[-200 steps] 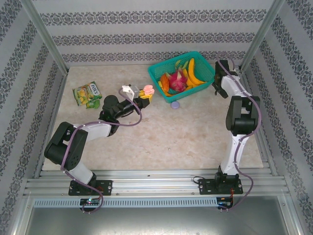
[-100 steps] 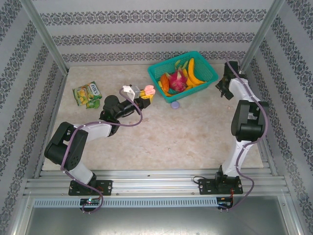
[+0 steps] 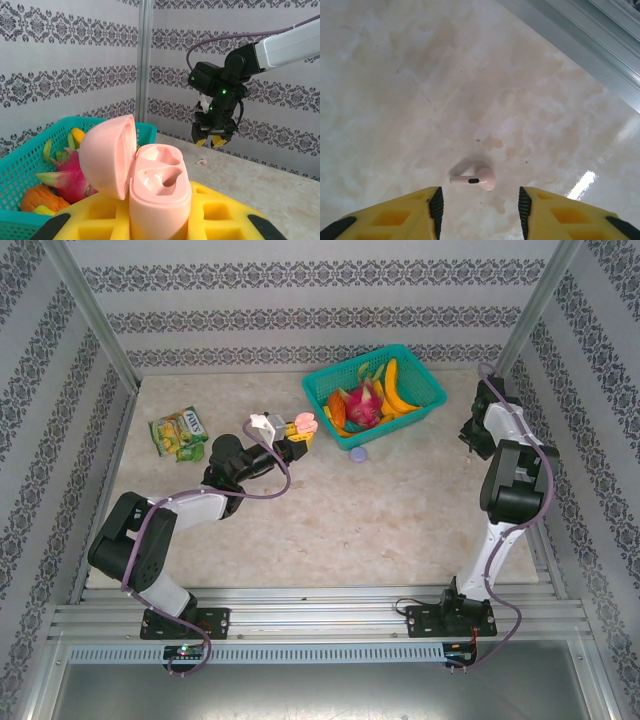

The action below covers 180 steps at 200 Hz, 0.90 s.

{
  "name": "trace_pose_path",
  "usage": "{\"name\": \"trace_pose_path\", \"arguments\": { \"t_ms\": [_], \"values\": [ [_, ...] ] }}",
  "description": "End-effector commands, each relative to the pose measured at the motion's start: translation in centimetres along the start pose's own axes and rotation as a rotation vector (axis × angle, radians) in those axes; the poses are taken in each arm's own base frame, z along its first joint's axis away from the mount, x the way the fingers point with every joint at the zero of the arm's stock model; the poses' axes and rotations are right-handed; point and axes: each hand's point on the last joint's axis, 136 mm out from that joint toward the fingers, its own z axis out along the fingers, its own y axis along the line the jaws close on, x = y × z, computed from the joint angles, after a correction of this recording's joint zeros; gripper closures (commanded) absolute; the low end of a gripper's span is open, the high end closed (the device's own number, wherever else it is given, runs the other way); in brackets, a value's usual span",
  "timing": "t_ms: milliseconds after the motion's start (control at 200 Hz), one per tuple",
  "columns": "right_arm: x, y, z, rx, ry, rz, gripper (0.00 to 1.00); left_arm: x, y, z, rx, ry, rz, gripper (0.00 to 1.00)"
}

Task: Insert wireless bluetooth earbuds into charging case

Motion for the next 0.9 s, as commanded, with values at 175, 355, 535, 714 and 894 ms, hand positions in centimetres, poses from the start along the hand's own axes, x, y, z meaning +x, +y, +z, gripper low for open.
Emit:
{"name": "trace_pose_path", "arguments": {
  "t_ms": [175,355,535,714,894],
  "values": [
    [-1.5,-0.6,-0.2,0.116,0.026,-0.118,0.59,-2.0,-0.6,0.6,0.026,-0.045,0.036,1.0],
    [-2.2,-0.7,-0.4,0.189,0.055,-0.201,0.59,-2.1,-0.4,0.8,0.024,-0.049,0.046,1.0],
    [-2.6,-0.5,-0.6,0.251,0.087,-0.287,0.56,-1.9,-0.1,1.2,0.023,-0.047,0.05,1.0],
    [-2.5,0.0,-0.7,0.294,0.122,-0.37,0.53,-1.8,0.1,1.6,0.03,-0.057,0.044,1.0],
    [-1.4,-0.7,-0.1,0.312,0.168,-0.395,0.51,-1.6,0.3,1.9,0.038,-0.069,0.032,1.0]
  ]
}}
